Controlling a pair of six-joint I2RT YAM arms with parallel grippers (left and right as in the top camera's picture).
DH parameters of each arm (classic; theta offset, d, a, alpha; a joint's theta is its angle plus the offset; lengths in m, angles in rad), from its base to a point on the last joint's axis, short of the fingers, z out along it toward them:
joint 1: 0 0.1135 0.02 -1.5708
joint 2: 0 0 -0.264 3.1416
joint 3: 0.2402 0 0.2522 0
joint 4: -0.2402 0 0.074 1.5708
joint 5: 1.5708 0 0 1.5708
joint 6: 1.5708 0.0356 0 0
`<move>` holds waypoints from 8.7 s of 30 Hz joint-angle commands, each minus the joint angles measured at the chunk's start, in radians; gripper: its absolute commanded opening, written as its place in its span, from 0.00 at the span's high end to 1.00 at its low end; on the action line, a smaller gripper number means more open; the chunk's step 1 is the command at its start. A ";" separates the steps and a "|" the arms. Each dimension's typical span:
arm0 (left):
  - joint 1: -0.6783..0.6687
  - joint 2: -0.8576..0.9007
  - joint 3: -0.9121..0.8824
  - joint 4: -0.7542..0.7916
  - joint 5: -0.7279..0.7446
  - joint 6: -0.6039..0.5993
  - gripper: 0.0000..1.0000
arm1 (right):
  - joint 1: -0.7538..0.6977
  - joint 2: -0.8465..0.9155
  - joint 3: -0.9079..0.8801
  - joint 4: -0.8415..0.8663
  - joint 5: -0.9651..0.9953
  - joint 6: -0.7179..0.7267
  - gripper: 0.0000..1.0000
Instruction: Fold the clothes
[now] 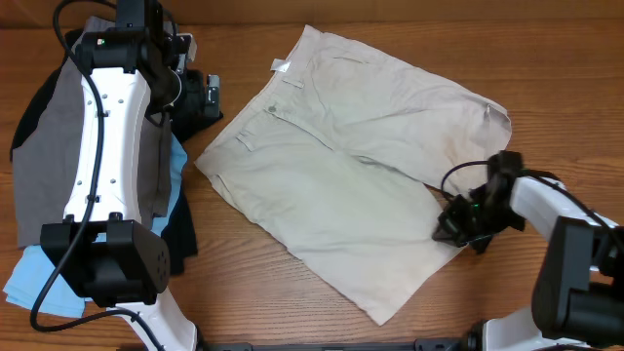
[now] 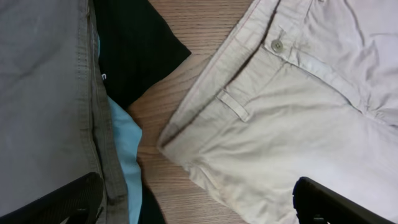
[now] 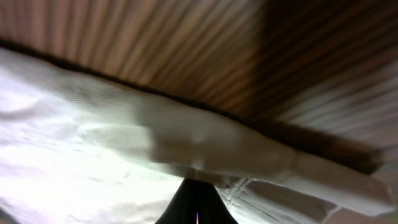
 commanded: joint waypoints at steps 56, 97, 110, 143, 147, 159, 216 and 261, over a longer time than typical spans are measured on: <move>-0.235 -0.160 -0.327 -0.177 -0.205 -0.472 0.00 | 0.045 -0.745 0.228 -0.766 0.325 0.258 0.17; -0.236 -0.159 -1.027 0.725 -0.067 -1.004 0.96 | 0.045 -0.732 -0.054 -0.560 0.293 0.734 0.16; -0.235 -0.159 -1.027 0.724 -0.096 -1.004 0.93 | 0.045 -0.622 -0.238 -0.375 0.144 0.825 0.17; -0.124 -0.214 -0.964 0.668 -0.019 -0.805 0.96 | 0.044 -0.524 -0.295 -0.218 0.287 0.679 0.96; -0.056 -0.315 -0.934 0.593 -0.013 -0.775 0.96 | 0.044 -0.537 -0.127 -0.378 0.407 0.655 0.96; -0.026 -0.774 -0.929 0.517 -0.015 -0.702 0.96 | 0.044 -0.615 0.303 -0.628 0.512 0.529 0.96; -0.043 -0.352 -0.930 1.355 -0.153 -0.659 0.96 | 0.045 -0.038 0.450 0.159 0.500 0.148 0.96; -0.151 0.034 -0.351 1.044 -0.001 -0.001 0.00 | 0.045 0.011 0.688 -0.085 0.246 -0.141 0.00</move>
